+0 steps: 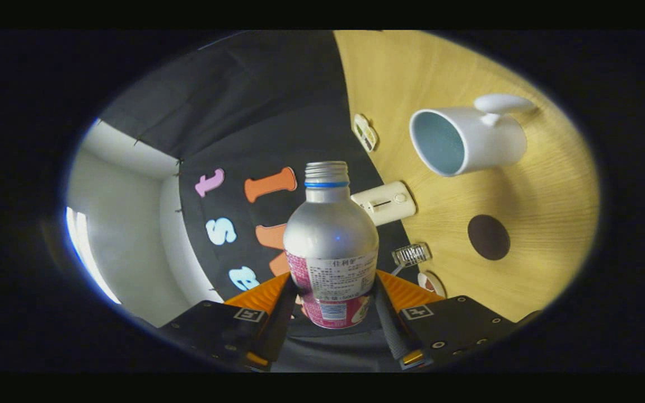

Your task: Take the bottle from table, then pour the juice into the cup, finally place the bottle on the coaster

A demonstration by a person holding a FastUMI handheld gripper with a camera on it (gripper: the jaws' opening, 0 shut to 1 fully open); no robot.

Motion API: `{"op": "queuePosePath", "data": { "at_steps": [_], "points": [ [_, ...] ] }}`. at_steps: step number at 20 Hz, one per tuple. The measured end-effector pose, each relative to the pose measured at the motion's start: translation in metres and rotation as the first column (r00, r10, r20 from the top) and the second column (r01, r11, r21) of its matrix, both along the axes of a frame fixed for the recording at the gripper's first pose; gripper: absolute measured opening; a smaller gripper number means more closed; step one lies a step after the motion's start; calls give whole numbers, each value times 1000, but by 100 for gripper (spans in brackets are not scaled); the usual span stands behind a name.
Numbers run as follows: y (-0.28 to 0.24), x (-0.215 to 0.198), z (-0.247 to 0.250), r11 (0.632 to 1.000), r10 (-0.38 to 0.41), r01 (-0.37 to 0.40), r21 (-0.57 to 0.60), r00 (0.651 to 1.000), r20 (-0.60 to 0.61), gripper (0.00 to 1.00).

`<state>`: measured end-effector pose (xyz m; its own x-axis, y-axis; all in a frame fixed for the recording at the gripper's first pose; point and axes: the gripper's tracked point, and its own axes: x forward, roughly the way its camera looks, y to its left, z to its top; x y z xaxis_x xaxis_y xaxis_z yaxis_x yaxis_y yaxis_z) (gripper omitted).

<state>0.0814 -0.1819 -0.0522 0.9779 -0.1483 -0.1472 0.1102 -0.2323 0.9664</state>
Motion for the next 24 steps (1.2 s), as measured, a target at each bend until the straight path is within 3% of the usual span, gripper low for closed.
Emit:
{"op": "queuePosePath", "data": {
  "at_steps": [3, 5, 8, 15, 19, 20, 24],
  "points": [
    [15, 3, 0, 958, 101, -118, -260, 992, -79, 73],
    [21, 9, 1, 887, 137, -181, -425, 982, -130, 73],
    [22, 15, -7, 774, 152, -245, -584, 967, -205, 73],
    [12, 35, -19, 401, 110, -357, -843, 933, -343, 74],
    [20, 43, -42, 129, 58, -453, -882, 891, -450, 74],
    [21, 45, -46, 76, 42, -467, -881, 884, -466, 74],
    [27, 49, -73, -49, 12, -530, -846, 847, -531, 74]
  ]
}}
